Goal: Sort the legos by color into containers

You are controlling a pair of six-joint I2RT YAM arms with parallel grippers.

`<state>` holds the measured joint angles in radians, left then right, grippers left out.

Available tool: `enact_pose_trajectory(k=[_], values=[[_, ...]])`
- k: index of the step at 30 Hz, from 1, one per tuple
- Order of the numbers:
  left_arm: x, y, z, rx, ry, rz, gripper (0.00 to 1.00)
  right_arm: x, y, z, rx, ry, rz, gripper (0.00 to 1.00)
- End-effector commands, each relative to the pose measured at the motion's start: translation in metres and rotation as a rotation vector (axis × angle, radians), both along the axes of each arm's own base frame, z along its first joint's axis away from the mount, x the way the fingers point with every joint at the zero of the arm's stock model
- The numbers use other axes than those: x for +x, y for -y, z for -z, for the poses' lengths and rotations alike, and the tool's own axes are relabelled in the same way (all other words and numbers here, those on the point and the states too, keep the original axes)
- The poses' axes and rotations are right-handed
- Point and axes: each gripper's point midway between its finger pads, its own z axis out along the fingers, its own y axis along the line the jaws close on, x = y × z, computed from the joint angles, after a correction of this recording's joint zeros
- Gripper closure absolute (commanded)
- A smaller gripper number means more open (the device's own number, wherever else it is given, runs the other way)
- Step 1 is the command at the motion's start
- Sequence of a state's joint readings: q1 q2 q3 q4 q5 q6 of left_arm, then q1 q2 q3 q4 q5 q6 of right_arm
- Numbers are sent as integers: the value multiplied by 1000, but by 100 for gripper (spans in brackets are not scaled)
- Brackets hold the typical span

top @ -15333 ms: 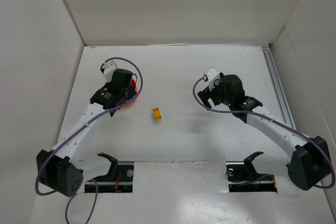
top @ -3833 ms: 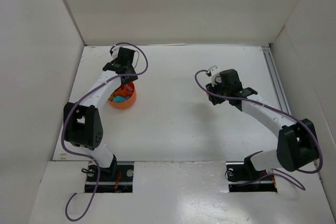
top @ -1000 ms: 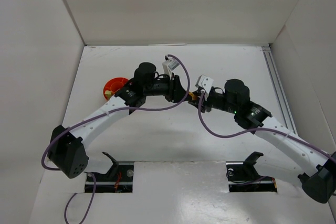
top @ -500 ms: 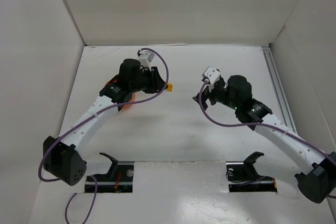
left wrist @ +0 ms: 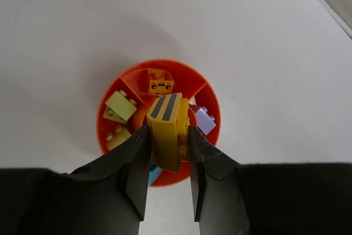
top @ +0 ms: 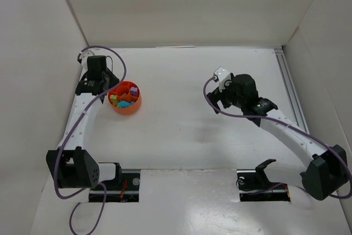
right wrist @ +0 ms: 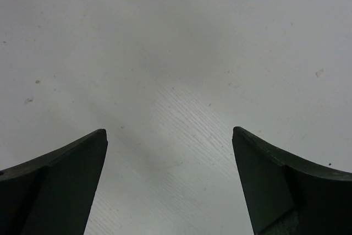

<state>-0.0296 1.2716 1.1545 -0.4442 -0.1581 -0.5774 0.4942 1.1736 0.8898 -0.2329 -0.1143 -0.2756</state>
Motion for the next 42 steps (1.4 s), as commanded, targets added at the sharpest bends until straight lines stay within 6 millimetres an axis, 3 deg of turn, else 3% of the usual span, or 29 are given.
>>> enact_pose_trajectory(k=[1, 6, 7, 15, 18, 29, 35, 42], values=[[10, -27, -26, 47, 50, -102, 100, 10, -1, -24, 27, 35, 25, 0], [27, -35, -15, 141, -8, -3, 100, 11, -3, -21, 13, 37, -9, 0], [31, -36, -21, 177, -11, 25, 100, 11, -3, -21, 13, 37, -9, 0], [55, -34, 3, 255, -74, 158, 100, 10, -5, -14, -18, 24, -46, 0], [54, -42, 12, 298, -109, 148, 100, 11, -5, -13, -29, 21, -51, 0], [64, -33, 50, 300, -148, 251, 100, 14, -4, -5, -46, -3, -42, 0], [54, -35, 74, 290, -214, 244, 100, 13, -2, -3, -55, -9, -35, 0], [51, -27, 74, 252, -195, 254, 92, 13, -1, 4, -61, -28, -22, 2]])
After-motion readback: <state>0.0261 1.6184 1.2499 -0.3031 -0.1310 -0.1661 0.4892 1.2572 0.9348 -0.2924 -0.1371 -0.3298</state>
